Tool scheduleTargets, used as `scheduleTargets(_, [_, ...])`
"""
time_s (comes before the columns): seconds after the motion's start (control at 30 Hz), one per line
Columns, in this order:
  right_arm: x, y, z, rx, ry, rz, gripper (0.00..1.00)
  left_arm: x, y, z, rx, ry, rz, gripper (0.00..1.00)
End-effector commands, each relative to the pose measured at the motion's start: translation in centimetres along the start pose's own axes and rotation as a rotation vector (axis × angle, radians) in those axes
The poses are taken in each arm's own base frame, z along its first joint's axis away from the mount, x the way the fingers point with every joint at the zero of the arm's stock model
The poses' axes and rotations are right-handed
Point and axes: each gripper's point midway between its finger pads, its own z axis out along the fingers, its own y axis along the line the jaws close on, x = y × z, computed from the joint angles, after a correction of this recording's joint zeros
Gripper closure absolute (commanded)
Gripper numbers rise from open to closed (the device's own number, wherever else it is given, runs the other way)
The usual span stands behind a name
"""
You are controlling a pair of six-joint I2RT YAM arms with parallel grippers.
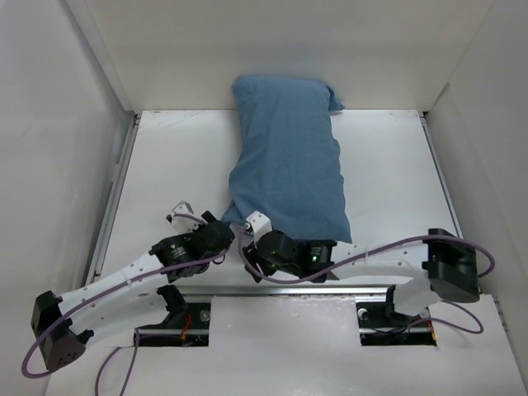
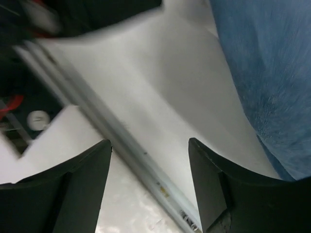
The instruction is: Put the pillow into the pillowcase
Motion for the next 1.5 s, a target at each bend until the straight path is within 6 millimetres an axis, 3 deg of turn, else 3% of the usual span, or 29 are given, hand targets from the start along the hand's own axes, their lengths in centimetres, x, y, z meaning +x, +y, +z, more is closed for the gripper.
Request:
scheduleTargets(0.0, [-1.0, -0.8, 3.4, 0.057, -0.192, 0.084, 0.3, -4.0, -2.1, -1.5, 0.052, -0.127, -0.156, 0.34])
scheduleTargets(0.03, [-2.3, -1.2, 3.9, 0.085, -0.27, 0.11, 0.33, -4.4, -2.6, -1.9, 0.074, -0.129, -0.143, 0.34])
scheduleTargets(0.07, [-3.1, -3.0, 4.2, 0.188, -0.332, 0.129, 0.41, -4.6, -2.8, -2.1, 0.091, -0.13, -0.145, 0.34])
scheduleTargets(0.17, [-3.3, -5.4, 5.5, 0.332, -0.416, 0.198, 0.45, -5.6, -3.3, -3.1, 0.141, -0.145, -0.16, 0.34])
scheduleTargets(0.2, [-3.8, -6.9, 4.8, 0.421, -0.466, 0.235, 0.48, -5.7, -3.3, -3.3, 0.149, -0.146, -0.156, 0.34])
scheduleTargets(0.3, [-4.9, -8.1, 3.6, 0.49, -0.547, 0.336, 0.48, -5.6, -2.8, -3.2, 0.151, -0.147, -0.146, 0.31])
scheduleTargets(0.37, [-5.3, -8.5, 2.6, 0.504, -0.573, 0.357, 0.43, -5.2, -2.5, -2.7, 0.141, -0.142, -0.157, 0.25])
scheduleTargets(0.47, [-5.3, -8.9, 1.9, 0.525, -0.569, 0.362, 0.29, -3.9, -2.5, -1.6, 0.141, -0.11, -0.172, 0.13])
scheduleTargets(0.57, [-4.9, -9.3, 1.6, 0.538, -0.567, 0.366, 0.16, -3.1, -2.1, -0.1, 0.117, -0.082, -0.177, 0.12])
scheduleTargets(0.6, [-4.7, -9.6, 1.7, 0.555, -0.567, 0.361, 0.14, -3.4, -2.9, -0.2, 0.146, -0.083, -0.17, 0.12])
scheduleTargets(0.83, [-4.9, -12.7, 3.9, 0.687, -0.596, 0.416, 0.14, -4.4, -3.2, 1.3, 0.168, -0.095, -0.171, 0.13])
scheduleTargets(0.97, [-6.1, -15.2, 4.2, 0.747, -0.647, 0.501, 0.41, -3.7, -2.8, 2.1, 0.16, -0.062, -0.131, 0.15])
scheduleTargets(1.03, [-6.3, -17.2, 4.1, 0.78, -0.665, 0.554, 0.77, -3.7, -2.7, 2.3, 0.162, -0.06, -0.123, 0.15])
scheduleTargets(1.1, [-7.8, -17.8, 2.4, 0.772, -0.73, 0.626, 0.98, -3.2, -3.3, 2.5, 0.188, -0.04, -0.106, 0.15])
scheduleTargets(1.2, [-9.3, -18.4, 1.0, 0.759, -0.765, 0.648, 1.0, -2.2, -4.3, 2.9, 0.253, -0.01, -0.089, 0.15])
scheduleTargets(1.3, [-10.1, -18.0, 0.8, 0.733, -0.771, 0.635, 1.0, -1.6, -6.5, 3.2, 0.343, 0.013, -0.079, 0.15])
scheduleTargets(1.47, [-10.1, -17.5, 1.3, 0.693, -0.75, 0.633, 1.0, -1.2, -8.5, 4.6, 0.351, 0.023, -0.088, 0.15])
